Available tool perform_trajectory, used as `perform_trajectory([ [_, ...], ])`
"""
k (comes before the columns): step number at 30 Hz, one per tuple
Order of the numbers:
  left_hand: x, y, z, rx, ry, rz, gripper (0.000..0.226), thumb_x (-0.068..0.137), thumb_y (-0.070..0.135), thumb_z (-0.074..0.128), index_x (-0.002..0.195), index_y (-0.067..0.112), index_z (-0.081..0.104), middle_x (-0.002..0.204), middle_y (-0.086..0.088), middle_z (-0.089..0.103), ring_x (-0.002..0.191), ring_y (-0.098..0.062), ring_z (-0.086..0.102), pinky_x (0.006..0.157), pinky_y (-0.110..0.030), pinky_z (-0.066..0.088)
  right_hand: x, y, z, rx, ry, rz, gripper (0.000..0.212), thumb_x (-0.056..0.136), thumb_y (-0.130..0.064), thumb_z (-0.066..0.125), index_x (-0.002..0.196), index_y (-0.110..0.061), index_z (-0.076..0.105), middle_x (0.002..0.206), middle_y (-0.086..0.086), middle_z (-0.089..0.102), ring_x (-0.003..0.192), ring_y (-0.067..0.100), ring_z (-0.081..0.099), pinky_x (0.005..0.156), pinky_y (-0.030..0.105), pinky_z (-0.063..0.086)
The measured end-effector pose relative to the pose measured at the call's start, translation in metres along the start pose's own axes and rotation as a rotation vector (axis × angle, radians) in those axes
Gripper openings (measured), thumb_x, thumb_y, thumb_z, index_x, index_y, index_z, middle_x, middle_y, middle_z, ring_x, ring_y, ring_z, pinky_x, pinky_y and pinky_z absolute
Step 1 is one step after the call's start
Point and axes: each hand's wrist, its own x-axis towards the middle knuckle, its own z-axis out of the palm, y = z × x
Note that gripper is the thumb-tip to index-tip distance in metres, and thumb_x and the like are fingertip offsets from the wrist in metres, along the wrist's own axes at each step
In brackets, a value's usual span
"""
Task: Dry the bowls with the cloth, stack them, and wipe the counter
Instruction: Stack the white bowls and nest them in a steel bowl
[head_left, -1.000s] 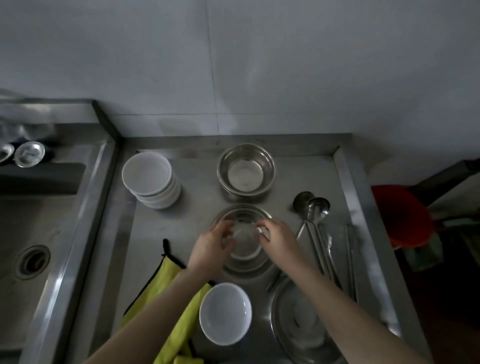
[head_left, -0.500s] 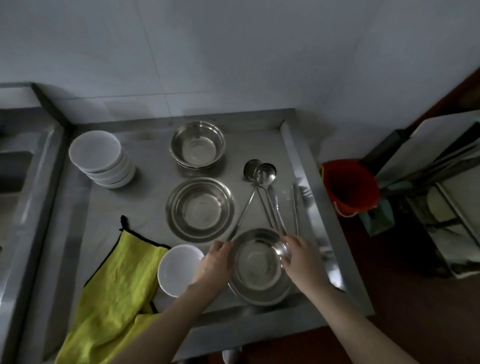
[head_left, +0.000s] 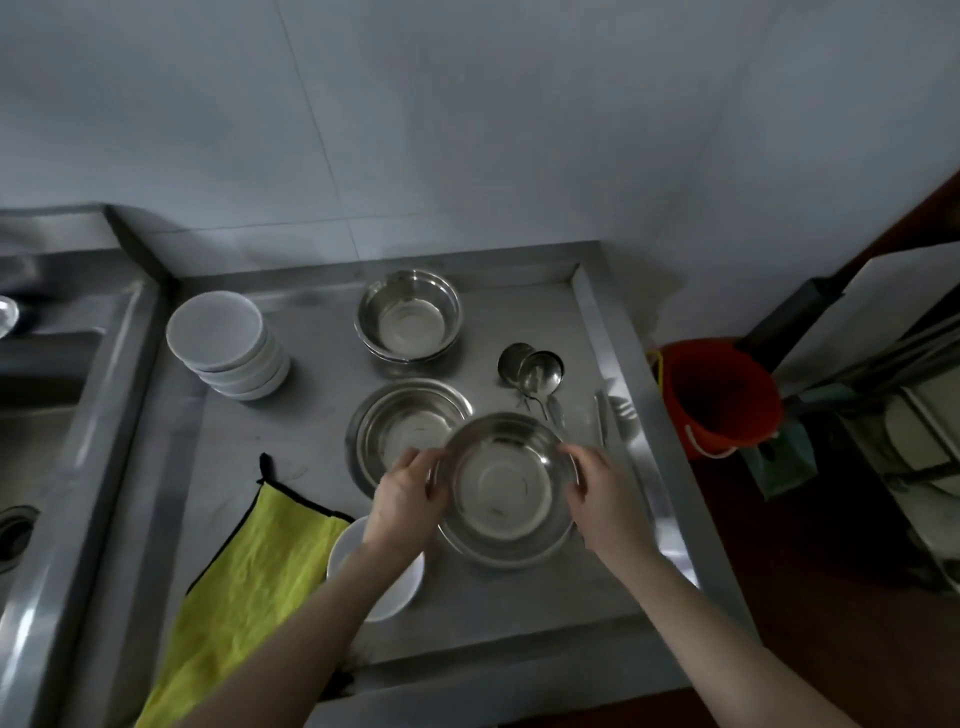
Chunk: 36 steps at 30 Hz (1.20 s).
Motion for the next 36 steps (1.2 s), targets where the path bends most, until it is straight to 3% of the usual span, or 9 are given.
perform_trajectory([
  [4, 0.047, -0.001, -0.038, -0.006, 0.099, -0.029, 0.030, 0.083, 0.008, 0.070, 0.113, 0.013, 0.071, 0.106, -0.006, 0.067, 0.081, -0.026, 0.067, 0.079, -0.033, 0.053, 0.060, -0.042, -0.001, 0.064, 0.085, -0.068, 0.041, 0.087, -0.002, 0.058, 0.126, -0.013, 0.057, 0.119, 0.002, 0.059, 0.105, 0.017, 0.058, 0.084, 0.017, 0.038],
  [9, 0.113, -0.013, -0.084, -0.009, 0.155, -0.062, 0.028, 0.088, 0.012, 0.066, 0.116, 0.013, 0.068, 0.098, -0.004, 0.062, 0.075, -0.024, 0.063, 0.077, -0.038, 0.054, 0.145, -0.085, 0.016, 0.098, 0.134, -0.125, 0.035, 0.080, 0.003, 0.059, 0.113, -0.005, 0.064, 0.102, 0.013, 0.064, 0.095, 0.029, 0.061, 0.081, 0.020, 0.037],
  [13, 0.166, -0.027, -0.101, 0.037, 0.156, -0.085, 0.034, 0.082, 0.006, 0.068, 0.116, 0.010, 0.068, 0.100, -0.007, 0.064, 0.077, -0.025, 0.063, 0.077, -0.031, 0.050, 0.204, -0.105, 0.035, 0.075, 0.119, -0.121, 0.039, 0.080, 0.004, 0.059, 0.118, -0.006, 0.063, 0.107, 0.012, 0.064, 0.100, 0.028, 0.059, 0.083, 0.022, 0.036],
  [16, 0.197, -0.039, -0.101, 0.050, 0.143, -0.115, 0.038, 0.081, 0.003, 0.067, 0.118, 0.008, 0.067, 0.109, -0.013, 0.065, 0.090, -0.031, 0.064, 0.080, -0.031, 0.045, 0.236, -0.111, 0.051, 0.065, 0.087, -0.142, 0.038, 0.083, 0.001, 0.059, 0.120, -0.006, 0.061, 0.109, 0.012, 0.064, 0.103, 0.029, 0.057, 0.088, 0.030, 0.043],
  [20, 0.223, -0.055, -0.092, 0.046, 0.079, -0.130, 0.047, 0.080, 0.001, 0.064, 0.127, 0.008, 0.062, 0.121, -0.014, 0.063, 0.109, -0.033, 0.059, 0.091, -0.033, 0.043, 0.262, -0.112, 0.071, 0.086, 0.077, -0.138, 0.037, 0.083, 0.004, 0.059, 0.119, -0.005, 0.061, 0.111, 0.013, 0.064, 0.104, 0.030, 0.058, 0.086, 0.025, 0.040],
  [26, 0.241, -0.078, -0.074, -0.032, 0.116, -0.205, 0.041, 0.082, -0.002, 0.059, 0.119, 0.013, 0.063, 0.110, -0.010, 0.068, 0.096, -0.032, 0.063, 0.082, -0.037, 0.053, 0.287, -0.108, 0.093, 0.059, 0.057, -0.140, 0.041, 0.075, 0.010, 0.059, 0.113, -0.004, 0.063, 0.107, 0.011, 0.066, 0.099, 0.027, 0.059, 0.086, 0.022, 0.040],
  [30, 0.243, -0.087, -0.063, -0.013, 0.099, -0.229, 0.033, 0.089, 0.003, 0.056, 0.120, 0.014, 0.061, 0.104, -0.011, 0.069, 0.090, -0.033, 0.064, 0.074, -0.035, 0.049, 0.295, -0.096, 0.107, 0.007, 0.021, -0.155, 0.040, 0.071, 0.010, 0.059, 0.107, -0.008, 0.063, 0.099, 0.006, 0.066, 0.089, 0.026, 0.061, 0.080, 0.037, 0.049],
  [36, 0.247, -0.093, -0.059, 0.021, 0.056, -0.242, 0.042, 0.092, 0.004, 0.053, 0.132, 0.013, 0.056, 0.125, -0.014, 0.065, 0.102, -0.039, 0.062, 0.081, -0.038, 0.047, 0.295, -0.092, 0.113, 0.052, 0.032, -0.102, 0.050, 0.076, 0.008, 0.059, 0.124, -0.005, 0.058, 0.117, 0.012, 0.064, 0.107, 0.030, 0.059, 0.092, 0.028, 0.043],
])
